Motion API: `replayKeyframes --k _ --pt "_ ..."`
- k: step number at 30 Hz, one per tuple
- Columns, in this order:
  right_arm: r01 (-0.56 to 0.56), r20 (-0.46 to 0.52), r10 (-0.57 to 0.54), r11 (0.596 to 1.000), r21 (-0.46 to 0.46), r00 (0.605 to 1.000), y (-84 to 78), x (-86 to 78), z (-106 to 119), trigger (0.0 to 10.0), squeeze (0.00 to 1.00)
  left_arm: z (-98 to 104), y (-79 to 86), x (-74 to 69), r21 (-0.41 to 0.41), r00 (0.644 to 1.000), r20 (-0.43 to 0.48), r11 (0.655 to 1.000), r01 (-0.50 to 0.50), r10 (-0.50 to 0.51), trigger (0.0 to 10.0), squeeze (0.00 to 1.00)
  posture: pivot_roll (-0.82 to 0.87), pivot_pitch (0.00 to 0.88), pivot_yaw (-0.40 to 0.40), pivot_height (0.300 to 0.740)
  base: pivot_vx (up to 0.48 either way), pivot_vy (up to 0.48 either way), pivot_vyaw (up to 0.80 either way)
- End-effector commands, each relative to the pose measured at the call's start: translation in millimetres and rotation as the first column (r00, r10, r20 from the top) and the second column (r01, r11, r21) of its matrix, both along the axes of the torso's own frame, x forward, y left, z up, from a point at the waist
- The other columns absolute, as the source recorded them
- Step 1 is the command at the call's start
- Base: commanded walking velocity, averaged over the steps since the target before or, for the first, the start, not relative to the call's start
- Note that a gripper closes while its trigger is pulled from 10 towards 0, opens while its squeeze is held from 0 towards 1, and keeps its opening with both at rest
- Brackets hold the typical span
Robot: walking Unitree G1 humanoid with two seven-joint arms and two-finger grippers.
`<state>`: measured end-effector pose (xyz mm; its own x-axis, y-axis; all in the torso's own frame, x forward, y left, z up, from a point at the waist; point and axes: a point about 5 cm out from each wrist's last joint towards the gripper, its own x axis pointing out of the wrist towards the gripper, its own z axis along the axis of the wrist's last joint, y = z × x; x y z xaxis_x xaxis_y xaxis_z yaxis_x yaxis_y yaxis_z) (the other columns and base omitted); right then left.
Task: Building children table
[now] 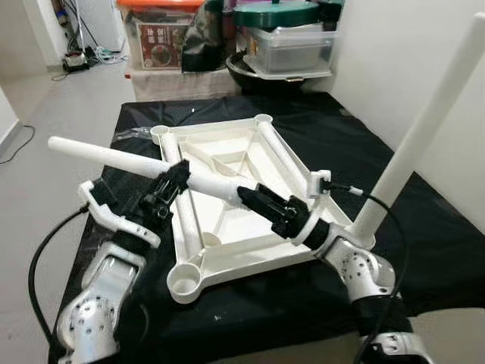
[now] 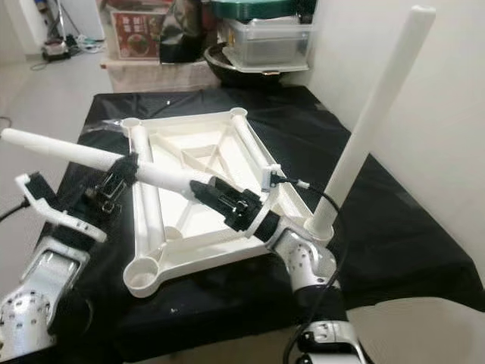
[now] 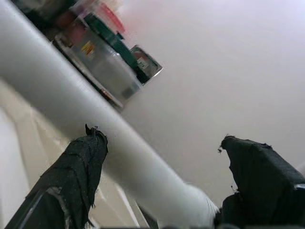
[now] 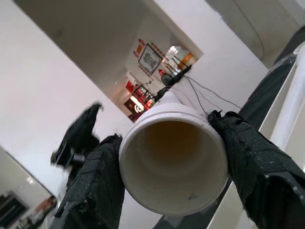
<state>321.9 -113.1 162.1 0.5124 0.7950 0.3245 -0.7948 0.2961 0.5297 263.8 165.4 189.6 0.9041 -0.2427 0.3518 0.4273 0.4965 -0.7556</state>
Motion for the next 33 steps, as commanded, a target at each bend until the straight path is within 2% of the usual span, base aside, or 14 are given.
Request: replayKeyframes --k 1,4,8,11,16,26,29,33 --pt "0.067 -0.014 -0.067 0.996 0.050 0.998 -3.8 8.3 8.2 0.0 0.00 1.5 -2.0 -4.1 -0.021 1.000 -0.003 1.000 0.010 -0.010 10.0 0.00 0.03 0.000 -0.039 0.740 0.000 0.000 0.00" --pt "0.147 -0.050 -0.143 0.986 0.075 0.988 -6.3 18.2 11.9 0.0 0.00 2.7 -4.0 -6.0 -0.064 1.000 0.001 0.998 0.025 -0.025 10.0 0.00 0.03 0.000 -0.038 0.740 0.000 0.000 0.00" --pt "0.143 -0.056 -0.138 0.985 0.096 0.989 -6.8 18.6 13.9 0.0 0.00 2.9 -5.9 -6.5 -0.071 0.999 0.005 0.997 0.034 -0.034 10.0 0.00 0.03 0.000 -0.038 0.740 0.000 0.000 0.00" --pt "0.047 -0.048 -0.040 0.988 0.144 0.998 -4.1 8.6 18.8 0.0 0.00 -0.2 -5.8 -3.7 -0.094 0.999 -0.004 0.995 0.042 -0.043 10.0 0.00 0.03 0.000 -0.040 0.740 0.000 0.000 0.00" --pt "-0.051 -0.067 0.064 0.983 0.175 0.996 -0.7 -4.6 16.3 0.0 0.00 -1.4 8.0 1.0 -0.123 1.000 -0.001 0.992 0.024 -0.024 10.0 0.00 0.02 0.000 -0.041 0.740 0.000 0.000 0.00" --pt "-0.106 -0.075 0.122 0.976 0.192 0.990 2.0 -11.2 15.6 0.0 0.00 1.9 16.5 5.3 -0.162 1.000 0.028 0.987 0.017 -0.012 10.0 0.00 0.01 0.000 -0.039 0.740 0.000 0.000 0.00" --pt "-0.192 -0.080 0.211 0.962 0.194 0.974 2.8 -22.6 11.3 0.0 0.00 13.1 32.4 11.3 -0.210 0.994 0.096 0.977 -0.026 0.047 10.0 0.00 0.00 0.000 -0.044 0.740 0.000 0.000 0.00" --pt "-0.238 -0.080 0.257 0.951 0.195 0.963 2.3 -28.0 10.4 0.0 0.00 15.1 44.3 14.1 -0.246 0.991 0.106 0.967 -0.057 0.086 10.0 0.00 0.00 0.000 -0.047 0.740 0.000 0.000 0.00"
